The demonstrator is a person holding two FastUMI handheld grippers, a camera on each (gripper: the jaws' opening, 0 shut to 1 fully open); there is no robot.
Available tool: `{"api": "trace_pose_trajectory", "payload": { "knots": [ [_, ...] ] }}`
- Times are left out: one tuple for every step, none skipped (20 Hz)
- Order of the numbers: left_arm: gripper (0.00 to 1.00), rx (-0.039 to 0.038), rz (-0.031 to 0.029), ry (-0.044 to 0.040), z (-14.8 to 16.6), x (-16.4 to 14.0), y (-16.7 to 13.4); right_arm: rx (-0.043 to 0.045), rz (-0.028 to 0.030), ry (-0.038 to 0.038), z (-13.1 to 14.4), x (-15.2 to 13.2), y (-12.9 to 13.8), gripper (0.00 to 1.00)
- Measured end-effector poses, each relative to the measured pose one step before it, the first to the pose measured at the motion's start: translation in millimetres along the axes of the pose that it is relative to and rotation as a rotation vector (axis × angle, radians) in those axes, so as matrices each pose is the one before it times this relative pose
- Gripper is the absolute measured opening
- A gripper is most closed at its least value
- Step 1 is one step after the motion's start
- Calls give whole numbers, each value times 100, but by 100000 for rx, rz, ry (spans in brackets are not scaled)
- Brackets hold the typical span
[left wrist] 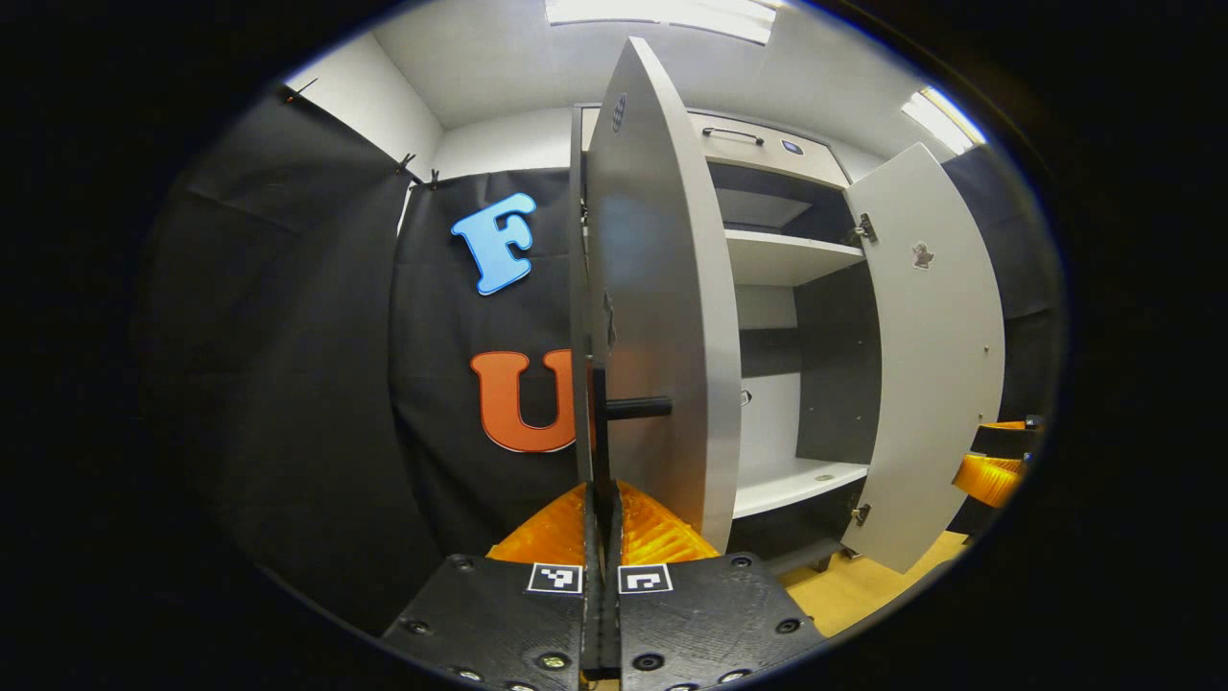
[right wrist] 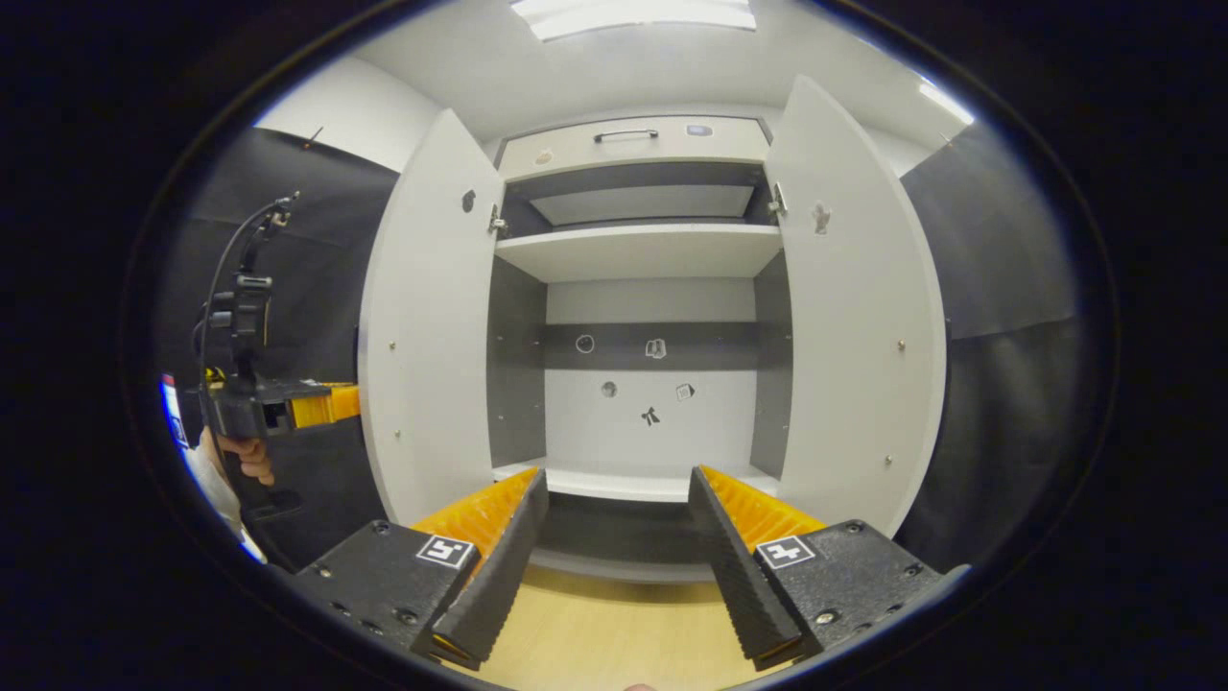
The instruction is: Open the right door of the double-door shoe cabinet with the right hand, and open the left door with the left hand.
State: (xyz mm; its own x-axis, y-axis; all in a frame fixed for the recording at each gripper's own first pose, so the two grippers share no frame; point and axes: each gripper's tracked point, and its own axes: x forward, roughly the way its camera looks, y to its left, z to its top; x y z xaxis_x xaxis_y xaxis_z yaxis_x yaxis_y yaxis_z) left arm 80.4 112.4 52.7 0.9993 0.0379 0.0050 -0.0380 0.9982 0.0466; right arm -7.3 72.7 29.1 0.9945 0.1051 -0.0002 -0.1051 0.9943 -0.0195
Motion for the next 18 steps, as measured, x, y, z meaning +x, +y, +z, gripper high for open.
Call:
{"api": "trace_pose_trajectory", "payload": {
  "knots": [
    [0,-320,1874,-234,-73,72,1041,-26,-353,63,-35,53,-10,92],
    [0,-323,140,88,-115,10,781,-103,-389,-15,-63,72,-103,92],
    [0,-1671,-2466,-132,-28,-11,262,-69,-547,-60,-3,72,-90,92],
    [0,-1058,-2114,-214,64,89,140,35,-443,153,-29,35,-67,92],
    [0,273,-1607,-391,-92,142,-32,164,-161,357,-107,104,-9,92],
    [0,159,-983,-471,104,136,94,396,113,313,-48,120,92,92],
    [0,483,-328,5,31,-17,19,305,361,100,-23,68,172,92],
    [0,873,-106,-281,-129,-40,70,2,133,93,-21,80,54,92],
    [0,640,-211,67,62,108,36,-249,-165,-28,-61,38,28,92],
    [0,206,35,739,-75,-338,42,-206,-100,181,-117,63,58,92],
    [0,-261,-54,1427,-436,-642,-52,-40,79,421,-81,29,32,92],
    [0,-179,591,537,-401,-1065,-29,21,-151,403,-242,-5,-207,92],
    [0,-95,853,960,-506,-1282,-29,-79,-821,368,-205,-75,-375,92],
    [0,224,365,1108,-515,-1574,-429,-214,-1368,537,-311,-66,-585,92],
    [0,-429,913,969,-616,-1280,-647,-261,-1513,810,-335,5,-738,92],
    [0,-3145,-532,676,-773,-1146,-1307,-75,-1518,743,-356,37,-707,92],
    [0,-3895,-3041,1009,-528,-755,-2321,111,-1285,380,-250,15,-636,92],
    [0,-2923,-2756,-778,-227,-121,-2559,224,-900,644,-356,37,-585,92]
  ]
}}
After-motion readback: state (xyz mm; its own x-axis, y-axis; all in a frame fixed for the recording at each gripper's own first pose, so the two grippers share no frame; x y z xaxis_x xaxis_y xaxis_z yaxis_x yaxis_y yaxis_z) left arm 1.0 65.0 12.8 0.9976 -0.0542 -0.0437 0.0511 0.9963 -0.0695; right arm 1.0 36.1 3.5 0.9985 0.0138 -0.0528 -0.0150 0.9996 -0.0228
